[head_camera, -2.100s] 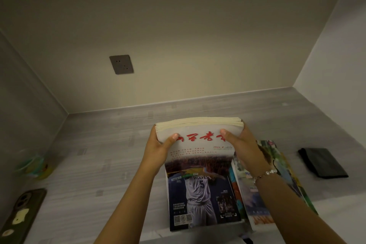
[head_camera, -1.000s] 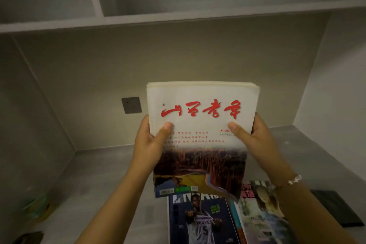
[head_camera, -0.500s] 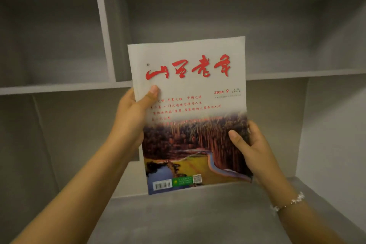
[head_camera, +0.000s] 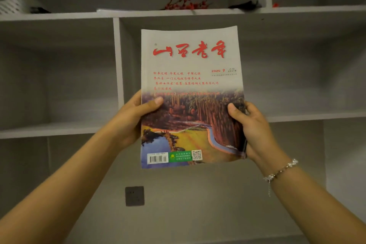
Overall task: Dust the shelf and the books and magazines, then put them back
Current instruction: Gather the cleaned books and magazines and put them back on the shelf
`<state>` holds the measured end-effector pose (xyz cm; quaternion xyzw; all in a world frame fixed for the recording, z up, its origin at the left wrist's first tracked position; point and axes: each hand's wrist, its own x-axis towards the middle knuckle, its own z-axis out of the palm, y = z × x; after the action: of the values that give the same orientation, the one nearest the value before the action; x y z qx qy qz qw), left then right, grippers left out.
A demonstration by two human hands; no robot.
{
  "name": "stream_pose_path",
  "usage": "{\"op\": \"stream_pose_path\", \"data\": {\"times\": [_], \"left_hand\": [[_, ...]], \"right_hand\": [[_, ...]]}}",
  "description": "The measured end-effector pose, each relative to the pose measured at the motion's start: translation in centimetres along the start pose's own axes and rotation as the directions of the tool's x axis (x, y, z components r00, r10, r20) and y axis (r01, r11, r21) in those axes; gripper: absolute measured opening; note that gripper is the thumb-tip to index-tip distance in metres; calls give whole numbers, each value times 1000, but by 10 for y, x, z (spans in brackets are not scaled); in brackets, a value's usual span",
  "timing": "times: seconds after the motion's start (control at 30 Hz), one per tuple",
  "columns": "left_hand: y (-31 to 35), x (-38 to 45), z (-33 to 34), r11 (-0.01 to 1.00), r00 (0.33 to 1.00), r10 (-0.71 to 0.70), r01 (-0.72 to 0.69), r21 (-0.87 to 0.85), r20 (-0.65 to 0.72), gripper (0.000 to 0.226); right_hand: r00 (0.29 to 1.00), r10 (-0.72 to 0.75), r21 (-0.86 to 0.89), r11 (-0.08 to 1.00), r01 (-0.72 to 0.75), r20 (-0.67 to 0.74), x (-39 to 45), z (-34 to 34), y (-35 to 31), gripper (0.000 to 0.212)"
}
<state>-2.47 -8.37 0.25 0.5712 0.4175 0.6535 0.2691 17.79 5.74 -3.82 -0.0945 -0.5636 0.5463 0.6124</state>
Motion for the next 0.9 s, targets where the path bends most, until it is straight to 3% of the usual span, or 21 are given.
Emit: {"op": "stream_pose_path", "data": {"times": [0.17, 0.33, 0.43, 0.6, 0.73, 0.9], "left_hand": [[11, 15, 0, 986, 953, 169, -164, 41, -251, 29], [32, 39, -8, 960, 886, 272, -222, 172, -375, 29], [40, 50, -12, 915, 832, 371, -250, 317, -413, 26], [31, 59, -18, 823, 769, 483, -233, 519, -420, 24], [19, 73, -23, 781, 703, 529, -184, 597, -475, 30], [-5, 95, -25, 736, 679, 544, -104, 669, -493, 33]], "right_hand": [[996, 46, 12, 999, -47, 73, 42, 24, -3, 27], [974, 66, -64, 997, -53, 218, 101, 48, -11, 24], [945, 115, -142, 987, -74, 307, 136, 64, -4, 17], [884, 264, -306, 941, -147, 386, 165, 88, 25, 27], [879, 280, -447, 890, -88, 386, 177, 109, 37, 29], [921, 195, -587, 808, 45, 338, 183, 136, 48, 68]]}}
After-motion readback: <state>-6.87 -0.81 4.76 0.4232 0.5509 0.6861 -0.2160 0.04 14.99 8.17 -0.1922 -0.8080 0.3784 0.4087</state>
